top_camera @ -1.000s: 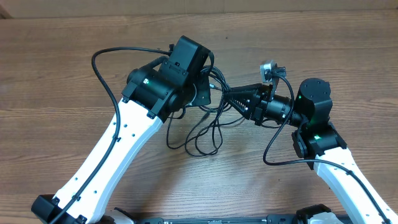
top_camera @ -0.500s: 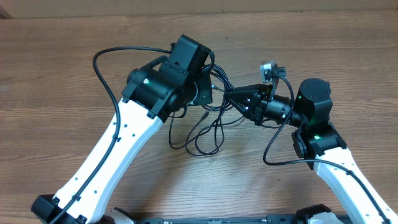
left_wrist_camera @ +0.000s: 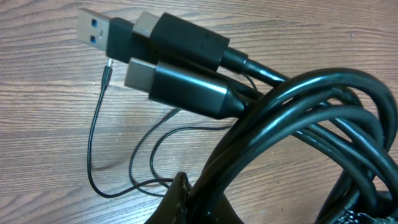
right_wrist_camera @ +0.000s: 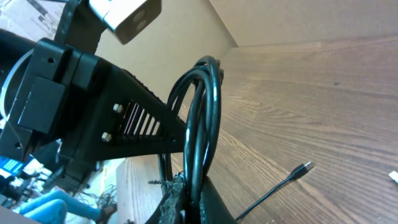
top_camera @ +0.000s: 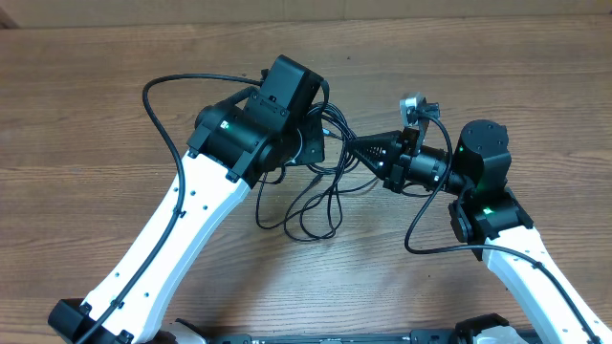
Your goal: Untangle cables
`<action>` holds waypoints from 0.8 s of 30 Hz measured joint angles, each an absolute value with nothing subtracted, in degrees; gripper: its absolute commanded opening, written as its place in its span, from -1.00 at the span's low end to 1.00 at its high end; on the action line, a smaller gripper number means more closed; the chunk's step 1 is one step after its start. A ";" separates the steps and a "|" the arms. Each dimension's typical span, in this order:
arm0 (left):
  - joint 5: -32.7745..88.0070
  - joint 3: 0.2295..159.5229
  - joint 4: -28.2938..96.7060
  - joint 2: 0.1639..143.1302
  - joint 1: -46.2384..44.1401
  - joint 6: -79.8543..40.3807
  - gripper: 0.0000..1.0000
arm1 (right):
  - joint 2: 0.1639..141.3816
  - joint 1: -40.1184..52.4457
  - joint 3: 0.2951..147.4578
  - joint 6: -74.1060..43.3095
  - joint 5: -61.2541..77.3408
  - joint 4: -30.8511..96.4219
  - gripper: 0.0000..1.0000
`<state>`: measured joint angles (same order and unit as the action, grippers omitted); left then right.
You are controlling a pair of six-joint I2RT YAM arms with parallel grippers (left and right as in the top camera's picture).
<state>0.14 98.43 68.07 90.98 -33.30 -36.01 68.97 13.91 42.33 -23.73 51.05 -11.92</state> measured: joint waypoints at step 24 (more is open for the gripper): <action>-8.05 98.43 67.96 90.98 -33.41 -53.69 -0.91 | 68.97 13.89 42.33 -17.69 62.83 -11.92 -0.92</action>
<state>-8.05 98.43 67.96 90.98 -33.41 -53.69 68.97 13.89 42.33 -17.69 62.83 -11.92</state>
